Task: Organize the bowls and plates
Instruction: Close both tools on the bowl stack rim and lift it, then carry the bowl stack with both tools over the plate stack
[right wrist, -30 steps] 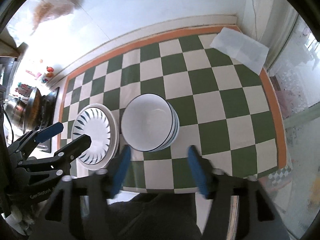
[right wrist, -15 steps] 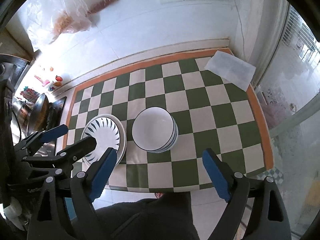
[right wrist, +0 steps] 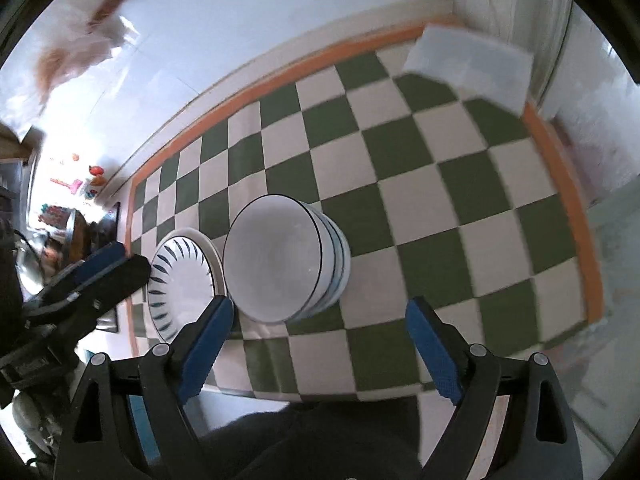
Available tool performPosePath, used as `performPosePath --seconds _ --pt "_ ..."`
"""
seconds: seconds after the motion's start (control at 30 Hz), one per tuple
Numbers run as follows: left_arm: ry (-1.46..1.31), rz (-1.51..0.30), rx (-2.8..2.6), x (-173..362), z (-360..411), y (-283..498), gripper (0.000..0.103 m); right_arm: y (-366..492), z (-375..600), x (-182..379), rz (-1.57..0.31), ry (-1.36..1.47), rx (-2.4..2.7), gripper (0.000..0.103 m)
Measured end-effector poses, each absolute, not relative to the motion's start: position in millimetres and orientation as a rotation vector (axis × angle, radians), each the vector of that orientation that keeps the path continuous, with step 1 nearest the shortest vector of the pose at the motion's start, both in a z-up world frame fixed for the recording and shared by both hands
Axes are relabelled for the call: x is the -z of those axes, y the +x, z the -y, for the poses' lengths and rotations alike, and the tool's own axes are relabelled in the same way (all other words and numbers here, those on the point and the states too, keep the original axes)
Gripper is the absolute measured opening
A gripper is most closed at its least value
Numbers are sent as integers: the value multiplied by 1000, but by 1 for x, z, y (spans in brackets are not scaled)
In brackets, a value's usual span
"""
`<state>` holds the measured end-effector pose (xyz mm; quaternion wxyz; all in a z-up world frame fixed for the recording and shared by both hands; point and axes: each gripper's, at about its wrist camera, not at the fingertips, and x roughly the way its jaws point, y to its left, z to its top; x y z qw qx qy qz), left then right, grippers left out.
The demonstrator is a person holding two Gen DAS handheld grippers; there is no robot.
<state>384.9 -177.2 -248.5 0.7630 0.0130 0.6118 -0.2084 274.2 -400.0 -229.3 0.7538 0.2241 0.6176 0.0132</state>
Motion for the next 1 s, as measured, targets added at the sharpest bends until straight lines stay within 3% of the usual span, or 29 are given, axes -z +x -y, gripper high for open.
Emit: performPosePath --seconds 0.37,0.73,1.0 --pt "-98 -1609 559 328 190 433 95 320 402 325 -1491 657 -111 85" --pt "-197 -1766 631 373 198 450 94 338 396 377 -1544 816 -240 82" --pt "-226 -1851 672 403 204 441 75 341 401 410 -1573 927 -282 67"
